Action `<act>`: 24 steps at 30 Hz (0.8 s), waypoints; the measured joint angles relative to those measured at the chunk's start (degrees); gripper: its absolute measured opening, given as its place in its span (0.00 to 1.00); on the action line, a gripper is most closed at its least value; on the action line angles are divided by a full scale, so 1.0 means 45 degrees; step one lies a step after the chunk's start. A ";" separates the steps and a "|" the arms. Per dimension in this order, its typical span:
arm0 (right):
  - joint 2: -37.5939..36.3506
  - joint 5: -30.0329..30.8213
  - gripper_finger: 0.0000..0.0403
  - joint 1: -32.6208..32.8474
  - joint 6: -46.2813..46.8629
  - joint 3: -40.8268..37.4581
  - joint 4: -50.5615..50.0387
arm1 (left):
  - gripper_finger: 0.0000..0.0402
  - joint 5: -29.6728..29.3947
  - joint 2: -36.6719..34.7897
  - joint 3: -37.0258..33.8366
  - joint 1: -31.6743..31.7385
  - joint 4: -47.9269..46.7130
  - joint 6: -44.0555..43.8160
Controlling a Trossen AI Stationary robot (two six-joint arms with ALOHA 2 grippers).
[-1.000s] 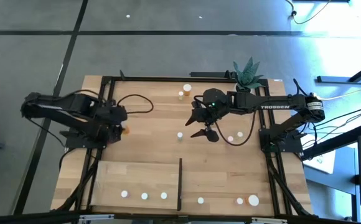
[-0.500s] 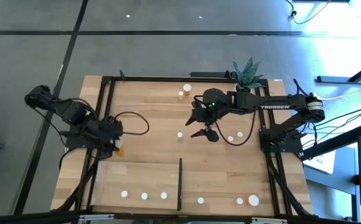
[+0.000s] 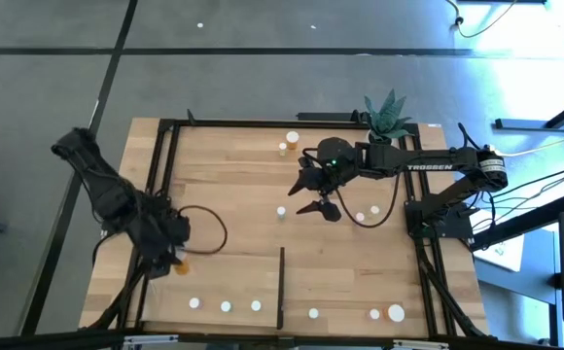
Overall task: Pick and place medicine bottles onto shelf by color
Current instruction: Put the top left orange pill bottle on the shelf
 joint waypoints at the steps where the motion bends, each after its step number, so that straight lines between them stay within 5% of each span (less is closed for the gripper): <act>1: 0.0000 -0.0055 0.69 0.0000 -0.0005 0.0000 0.0003 | 0.52 -0.0038 0.0161 0.0000 -0.0234 -0.0015 -0.0242; 9: 0.0000 -0.2031 0.69 0.0000 -0.0005 0.0000 0.0327 | 0.52 -0.0274 0.1387 0.0000 -0.1938 0.0154 -0.2489; 24: 0.0000 -0.2090 0.69 0.0000 -0.0049 0.0003 0.0743 | 0.52 -0.0737 0.3490 0.0000 -0.3891 0.0806 -0.4950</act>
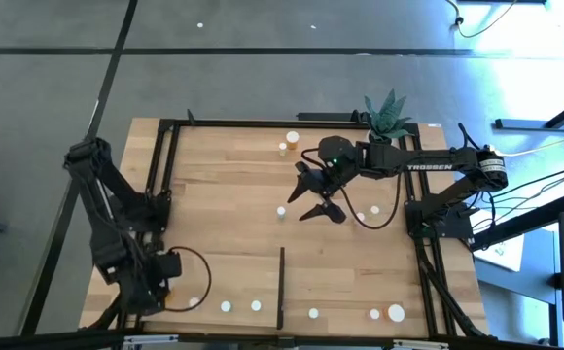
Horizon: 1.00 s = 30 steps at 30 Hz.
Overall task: Pick and place medicine bottles onto shelf by color
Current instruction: Put the top left orange pill bottle on the shelf
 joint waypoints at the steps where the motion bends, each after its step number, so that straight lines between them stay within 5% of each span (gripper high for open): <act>1: 0.0000 0.0034 0.69 0.0000 0.0000 -0.0003 0.0012 | 0.52 -0.0087 0.0174 0.0000 -0.0092 0.0069 0.0008; 30: 0.0000 0.0109 0.69 0.0000 0.0053 -0.0003 0.0640 | 0.52 -0.1756 0.1088 -0.0005 -0.1375 0.0831 0.0042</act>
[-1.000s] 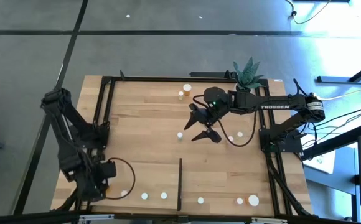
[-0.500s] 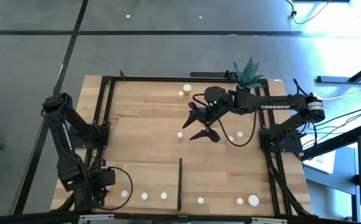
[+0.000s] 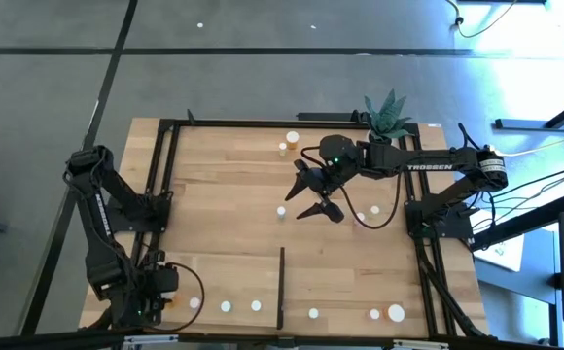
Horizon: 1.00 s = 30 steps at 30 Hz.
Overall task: Pick and place medicine bottles onto shelf by color
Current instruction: Put the top left orange pill bottle on the shelf
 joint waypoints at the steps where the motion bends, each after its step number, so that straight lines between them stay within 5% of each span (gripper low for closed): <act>1: 0.0000 -0.0002 0.69 0.0000 0.0000 0.0000 0.0001 | 0.52 -0.0004 0.0000 0.0000 0.0000 -0.0018 0.0001; 30: 0.0000 0.0001 0.69 0.0000 0.0006 0.0004 -0.0005 | 0.52 -0.0222 0.1285 0.0044 -0.0335 -0.0024 0.0001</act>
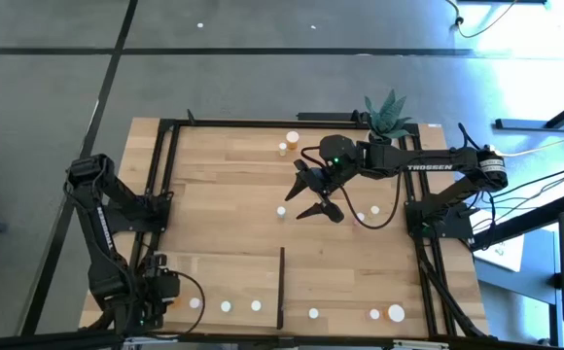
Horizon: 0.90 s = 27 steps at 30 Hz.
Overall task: Pick and place medicine bottles onto shelf by color
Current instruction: Put the top left orange pill bottle on the shelf
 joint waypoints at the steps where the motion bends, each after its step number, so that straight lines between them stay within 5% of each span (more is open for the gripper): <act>1: 0.0000 0.0001 0.69 0.0005 -0.0001 -0.0004 0.0000 | 0.52 0.0005 0.0003 -0.0005 0.0000 0.0011 -0.0007; 27: 0.0000 0.0002 0.69 0.0000 0.0001 -0.0004 0.0000 | 0.52 -0.0423 0.0056 -0.0044 -0.0300 0.0430 0.0001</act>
